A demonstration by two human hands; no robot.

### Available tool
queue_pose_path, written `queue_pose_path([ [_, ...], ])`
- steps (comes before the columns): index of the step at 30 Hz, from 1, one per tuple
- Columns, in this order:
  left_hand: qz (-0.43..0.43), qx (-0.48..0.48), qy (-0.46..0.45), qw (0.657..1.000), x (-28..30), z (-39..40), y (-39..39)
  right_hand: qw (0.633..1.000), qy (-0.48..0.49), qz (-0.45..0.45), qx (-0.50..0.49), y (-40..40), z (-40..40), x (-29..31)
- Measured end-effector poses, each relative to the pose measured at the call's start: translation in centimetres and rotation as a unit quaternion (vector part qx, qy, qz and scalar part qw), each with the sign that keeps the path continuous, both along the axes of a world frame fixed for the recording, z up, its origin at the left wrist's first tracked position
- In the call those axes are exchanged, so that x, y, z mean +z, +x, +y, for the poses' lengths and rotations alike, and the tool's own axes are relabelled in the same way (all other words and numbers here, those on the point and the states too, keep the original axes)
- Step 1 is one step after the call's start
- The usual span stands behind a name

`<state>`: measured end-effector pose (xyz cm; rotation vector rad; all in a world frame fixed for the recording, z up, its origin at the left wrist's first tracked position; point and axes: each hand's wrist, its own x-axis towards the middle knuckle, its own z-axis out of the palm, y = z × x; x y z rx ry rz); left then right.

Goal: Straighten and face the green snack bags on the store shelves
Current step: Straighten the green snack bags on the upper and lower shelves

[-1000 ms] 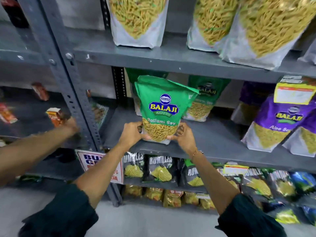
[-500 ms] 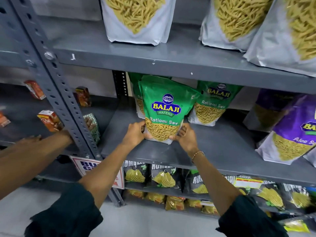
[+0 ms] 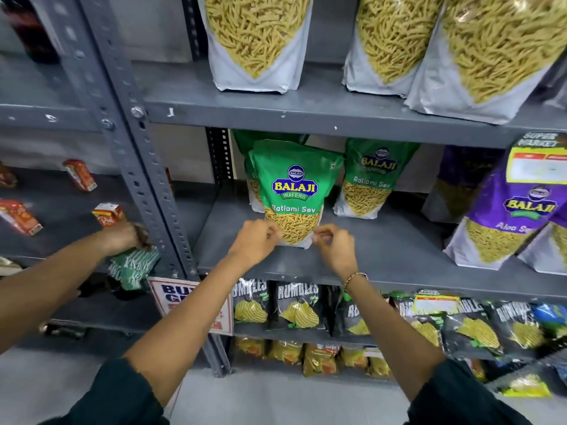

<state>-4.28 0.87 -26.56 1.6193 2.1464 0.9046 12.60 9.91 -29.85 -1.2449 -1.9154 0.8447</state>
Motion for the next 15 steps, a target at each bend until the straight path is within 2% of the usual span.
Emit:
queue_pose_path([
  [6,-0.032,-0.071,0.116,0.99,8.2,-1.0,4.8,0.992,0.119,0.05,0.01,2.9,-3.7,8.3],
  [11,-0.042,-0.132,0.211,0.968,16.6,-0.1,7.8,0.971,0.212,0.107,-0.019,7.1,-4.0,16.9],
  [13,-0.104,-0.153,0.228,0.956,19.4,1.0,8.8,0.958,0.246,0.14,-0.04,9.1,-3.5,20.4],
  [15,-0.206,-0.172,0.223,0.937,21.8,2.5,9.4,0.942,0.277,0.174,-0.069,11.0,-2.6,23.2],
])
